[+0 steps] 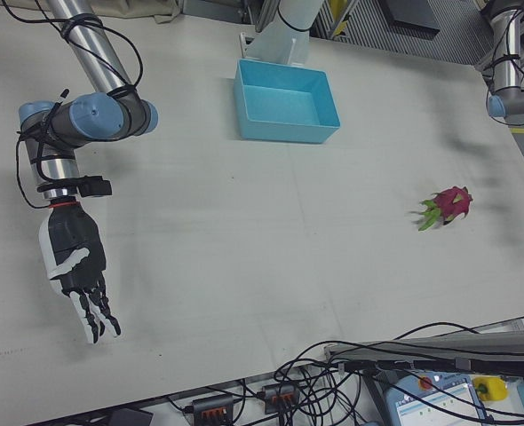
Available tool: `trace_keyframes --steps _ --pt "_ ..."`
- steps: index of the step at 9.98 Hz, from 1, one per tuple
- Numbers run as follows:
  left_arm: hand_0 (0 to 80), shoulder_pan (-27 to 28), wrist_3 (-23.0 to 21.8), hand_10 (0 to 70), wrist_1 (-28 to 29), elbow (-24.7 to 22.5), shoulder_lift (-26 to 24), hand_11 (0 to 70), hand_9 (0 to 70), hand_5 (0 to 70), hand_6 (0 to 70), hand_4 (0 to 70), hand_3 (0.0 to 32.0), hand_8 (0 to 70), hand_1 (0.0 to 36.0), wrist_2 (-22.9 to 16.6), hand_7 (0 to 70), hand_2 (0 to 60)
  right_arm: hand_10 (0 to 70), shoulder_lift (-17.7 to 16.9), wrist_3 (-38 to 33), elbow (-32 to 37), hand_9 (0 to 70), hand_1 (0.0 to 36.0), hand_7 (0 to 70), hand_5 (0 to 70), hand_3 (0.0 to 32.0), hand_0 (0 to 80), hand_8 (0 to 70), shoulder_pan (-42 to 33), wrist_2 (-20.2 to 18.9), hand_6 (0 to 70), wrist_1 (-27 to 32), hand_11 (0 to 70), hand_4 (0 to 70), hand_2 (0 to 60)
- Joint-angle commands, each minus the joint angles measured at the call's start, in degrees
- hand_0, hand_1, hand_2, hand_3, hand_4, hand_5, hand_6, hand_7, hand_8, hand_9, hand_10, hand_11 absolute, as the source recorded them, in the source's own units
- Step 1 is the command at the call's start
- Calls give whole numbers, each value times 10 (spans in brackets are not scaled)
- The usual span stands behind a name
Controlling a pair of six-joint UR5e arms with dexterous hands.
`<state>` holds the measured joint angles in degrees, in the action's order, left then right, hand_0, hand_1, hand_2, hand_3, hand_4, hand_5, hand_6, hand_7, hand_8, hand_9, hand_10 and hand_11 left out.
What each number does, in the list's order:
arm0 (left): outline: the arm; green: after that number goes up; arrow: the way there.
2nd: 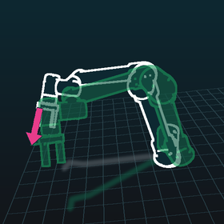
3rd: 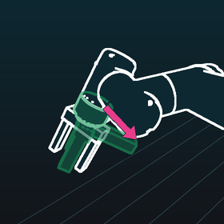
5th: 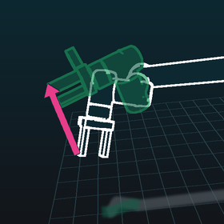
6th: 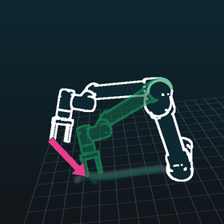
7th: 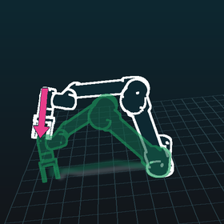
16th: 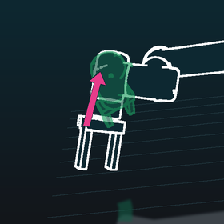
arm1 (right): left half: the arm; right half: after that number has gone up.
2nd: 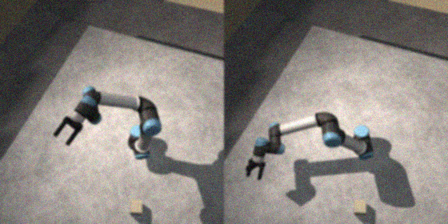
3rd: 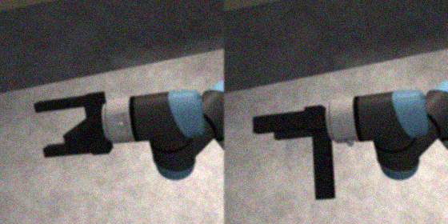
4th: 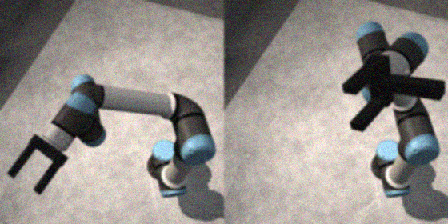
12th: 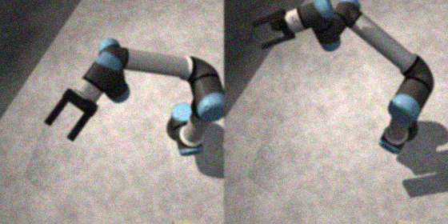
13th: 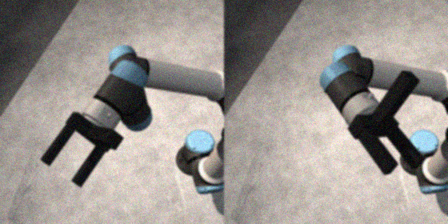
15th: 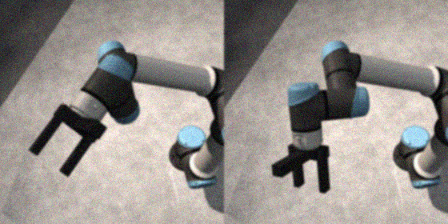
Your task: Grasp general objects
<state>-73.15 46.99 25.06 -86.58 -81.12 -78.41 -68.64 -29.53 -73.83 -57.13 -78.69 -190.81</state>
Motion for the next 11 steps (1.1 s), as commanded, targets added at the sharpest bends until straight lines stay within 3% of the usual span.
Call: trace_keyframes --steps 1,2,4,5,6,7,8,10,11 --pt "498 1 0 0 3 0 0 0 0 0 0 123 106 0 128 -3 0 18 0 0 0 0 0 0 0 0 0 0 0 0 -1 0 0 0 0 0" --pt "504 1 0 0 3 0 0 0 0 0 0 112 182 0 134 -3 0 26 0 0 0 0 0 0 0 0 0 0 0 0 0 0 0 0 0 0" --pt "503 1 0 0 3 0 0 0 0 0 0 115 192 0 148 -2 0 78 0 0 0 0 0 0 0 0 0 0 0 0 0 0 0 0 0 0" --pt "505 0 1 0 4 1 0 0 0 0 0 110 234 0 158 -2 0 122 0 0 0 0 0 0 0 0 0 0 0 0 0 0 0 0 0 0" --pt "502 0 1 0 4 3 0 0 0 0 0 66 298 0 143 -2 0 61 0 0 0 0 0 0 0 0 0 0 0 0 0 0 0 0 0 0" --pt "505 1 0 0 7 6 0 0 0 0 0 80 230 0 142 -2 0 46 0 0 0 0 0 0 0 0 0 0 0 0 0 0 0 0 0 0" --pt "505 1 0 0 10 11 0 0 0 0 0 80 220 0 139 -2 0 30 0 0 0 0 0 0 0 0 0 0 0 0 -1 0 0 0 0 0" --pt "508 1 0 0 17 16 -1 0 0 0 0 82 202 0 158 -1 0 91 0 0 0 0 0 0 0 0 0 0 0 0 0 0 0 0 0 0" --pt "509 1 0 0 18 16 -1 0 0 0 0 65 206 0 161 -2 0 89 0 0 0 0 0 0 0 0 0 0 0 0 0 0 0 0 0 0"
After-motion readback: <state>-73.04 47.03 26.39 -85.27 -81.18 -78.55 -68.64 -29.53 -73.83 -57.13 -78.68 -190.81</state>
